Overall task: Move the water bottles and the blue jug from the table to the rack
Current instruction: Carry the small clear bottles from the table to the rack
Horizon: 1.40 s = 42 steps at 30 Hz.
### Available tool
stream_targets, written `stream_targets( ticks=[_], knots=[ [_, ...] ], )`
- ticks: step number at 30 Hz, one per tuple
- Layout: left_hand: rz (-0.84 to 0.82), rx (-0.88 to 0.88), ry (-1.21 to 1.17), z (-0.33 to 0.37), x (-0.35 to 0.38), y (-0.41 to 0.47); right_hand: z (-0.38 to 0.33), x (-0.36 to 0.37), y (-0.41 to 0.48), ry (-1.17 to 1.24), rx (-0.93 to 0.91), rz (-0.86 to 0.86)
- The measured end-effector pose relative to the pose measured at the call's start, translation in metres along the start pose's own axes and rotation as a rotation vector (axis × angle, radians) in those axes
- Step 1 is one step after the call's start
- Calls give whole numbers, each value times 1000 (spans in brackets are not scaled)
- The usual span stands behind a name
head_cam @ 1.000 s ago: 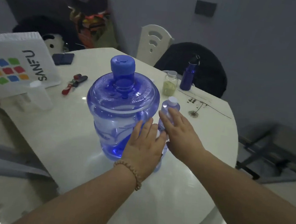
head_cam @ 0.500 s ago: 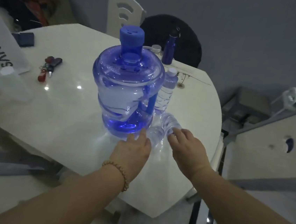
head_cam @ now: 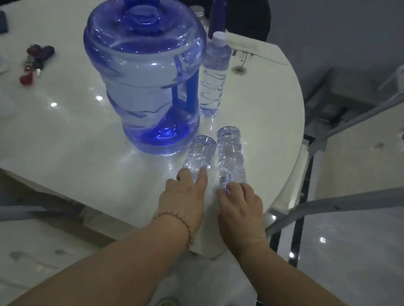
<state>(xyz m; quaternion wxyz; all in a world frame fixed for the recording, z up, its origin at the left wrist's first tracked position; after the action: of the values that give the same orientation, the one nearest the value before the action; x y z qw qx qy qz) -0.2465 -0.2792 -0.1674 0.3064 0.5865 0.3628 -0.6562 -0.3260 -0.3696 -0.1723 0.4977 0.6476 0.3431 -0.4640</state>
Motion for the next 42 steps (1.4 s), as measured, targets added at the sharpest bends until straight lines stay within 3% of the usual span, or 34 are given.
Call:
stream_targets(
  ticks=[3,8,17,26,34,42],
  knots=[
    [32,12,46,0,5,5,-1,2,13,51,118,-23],
    [67,47,-150,7,21,0,6,25,27,9,252,-269],
    [8,112,-108,3,22,6,12,33,26,74,261,-278],
    [19,129,-134,25,10,-9,28,-1,-32,17,263,-339],
    [277,315,-207,118,-72,-27,90,-102,-41,-2,323,-193],
    [623,470,-244,307,-203,-53,236,-259,-68,-85,389,147]
  ],
)
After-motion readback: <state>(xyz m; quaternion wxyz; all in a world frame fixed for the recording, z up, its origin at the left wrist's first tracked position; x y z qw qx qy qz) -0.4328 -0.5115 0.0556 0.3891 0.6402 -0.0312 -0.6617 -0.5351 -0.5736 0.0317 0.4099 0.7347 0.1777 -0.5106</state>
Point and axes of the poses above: each hand's wrist, its own y-axis towards the middle knuckle, its own x-axis out of the palm, z = x × y, the point moved 4 cm from there along y, towards the middle knuckle, and after that the axes turned 7 degrees about z, right-handed, at the moved point
